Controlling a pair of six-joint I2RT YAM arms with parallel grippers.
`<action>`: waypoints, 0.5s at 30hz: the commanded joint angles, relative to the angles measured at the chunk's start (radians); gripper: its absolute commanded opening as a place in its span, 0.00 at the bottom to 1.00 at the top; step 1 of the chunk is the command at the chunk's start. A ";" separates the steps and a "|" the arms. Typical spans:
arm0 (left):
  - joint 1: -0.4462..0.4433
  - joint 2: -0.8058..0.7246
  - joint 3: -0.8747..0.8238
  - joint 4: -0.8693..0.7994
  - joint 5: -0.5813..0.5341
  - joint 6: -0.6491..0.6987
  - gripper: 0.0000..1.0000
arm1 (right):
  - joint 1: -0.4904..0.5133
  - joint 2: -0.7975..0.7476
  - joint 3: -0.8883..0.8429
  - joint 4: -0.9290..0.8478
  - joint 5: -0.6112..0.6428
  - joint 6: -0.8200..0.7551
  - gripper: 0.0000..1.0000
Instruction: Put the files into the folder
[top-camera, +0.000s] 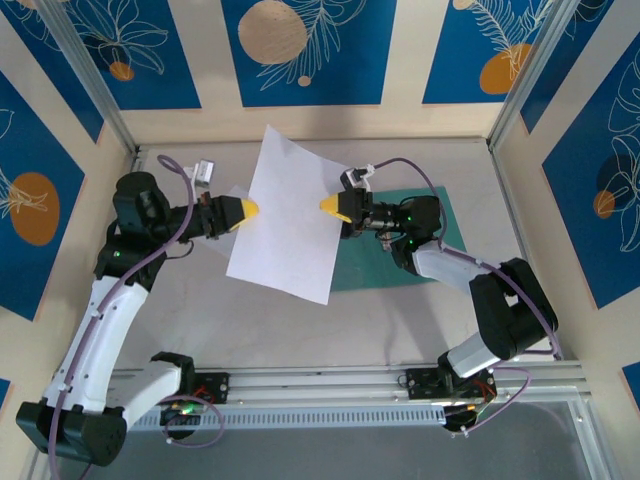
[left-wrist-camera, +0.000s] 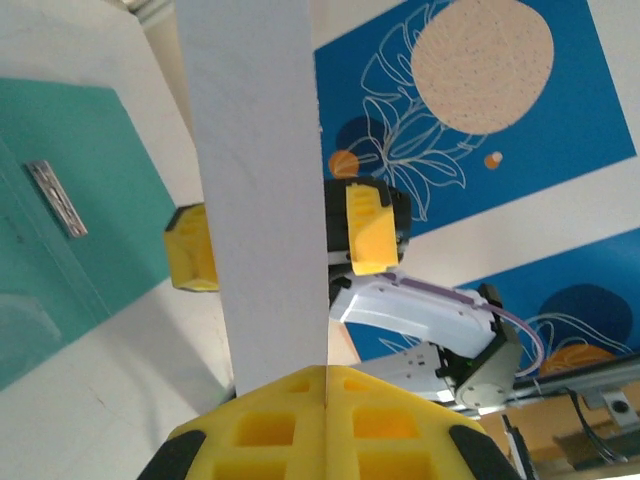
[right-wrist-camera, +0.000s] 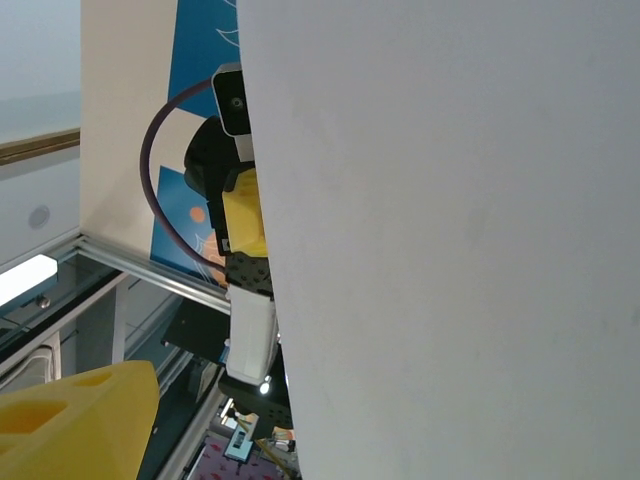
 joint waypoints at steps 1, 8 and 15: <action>-0.009 -0.046 -0.014 0.029 -0.080 0.017 0.00 | 0.006 -0.046 -0.014 -0.027 -0.011 -0.046 0.86; -0.009 -0.074 -0.018 0.010 -0.109 0.032 0.00 | 0.007 -0.058 -0.021 -0.042 -0.007 -0.060 0.86; -0.009 -0.078 -0.055 0.118 -0.068 -0.048 0.00 | 0.010 -0.057 -0.023 -0.041 -0.012 -0.055 0.86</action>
